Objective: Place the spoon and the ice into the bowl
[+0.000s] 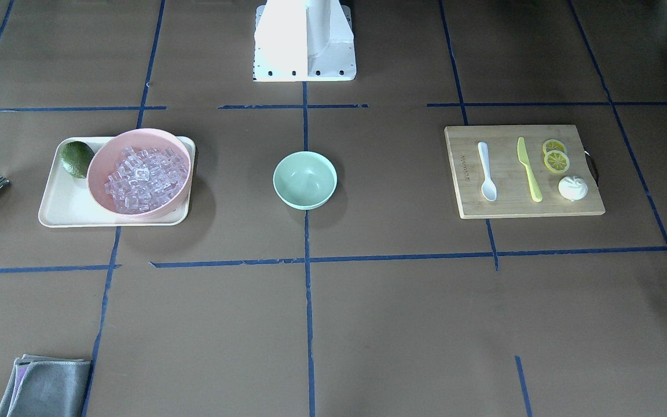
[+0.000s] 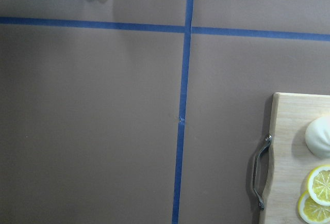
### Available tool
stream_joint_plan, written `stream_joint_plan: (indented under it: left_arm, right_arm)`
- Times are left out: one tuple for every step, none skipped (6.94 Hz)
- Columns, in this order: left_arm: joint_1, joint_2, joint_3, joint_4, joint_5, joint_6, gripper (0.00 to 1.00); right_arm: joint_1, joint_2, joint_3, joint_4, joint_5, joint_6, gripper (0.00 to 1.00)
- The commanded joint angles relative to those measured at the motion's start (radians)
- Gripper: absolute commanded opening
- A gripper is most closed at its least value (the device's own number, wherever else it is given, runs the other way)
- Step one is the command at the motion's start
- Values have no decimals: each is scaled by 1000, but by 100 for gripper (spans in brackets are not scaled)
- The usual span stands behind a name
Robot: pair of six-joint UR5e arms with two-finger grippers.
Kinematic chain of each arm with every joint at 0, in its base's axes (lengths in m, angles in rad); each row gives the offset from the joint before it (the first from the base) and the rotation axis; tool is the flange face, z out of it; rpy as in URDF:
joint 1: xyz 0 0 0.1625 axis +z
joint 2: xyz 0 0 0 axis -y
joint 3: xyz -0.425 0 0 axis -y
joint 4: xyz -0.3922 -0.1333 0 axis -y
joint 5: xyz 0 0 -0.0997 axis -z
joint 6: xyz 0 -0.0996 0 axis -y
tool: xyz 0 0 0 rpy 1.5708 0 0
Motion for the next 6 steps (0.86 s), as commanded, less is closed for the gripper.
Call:
stream_joint_plan:
  left_arm:
    - [156,-2,-48,-29,-98,-46,100]
    - [278,-37,-74,-120,-91,-208,100]
    - [389,-65,-74,-253,-86,-404,100]
    - [498,-106,-73,-388,-47,-573,100]
    - [608,-157,-73,-418,66,-708,100]
    - [705,-180,-66,-422,128,-769,100]
  right_arm:
    - [0,-2,4,2,11,2,100]
    - [0,-5,9,5,34,1,100]
    - [0,-3,9,6,43,-2,100]
    - [0,-3,11,6,43,-2,100]
    - [-2,-3,9,6,43,-2,100]
    - [-2,-3,9,6,43,-2,100]
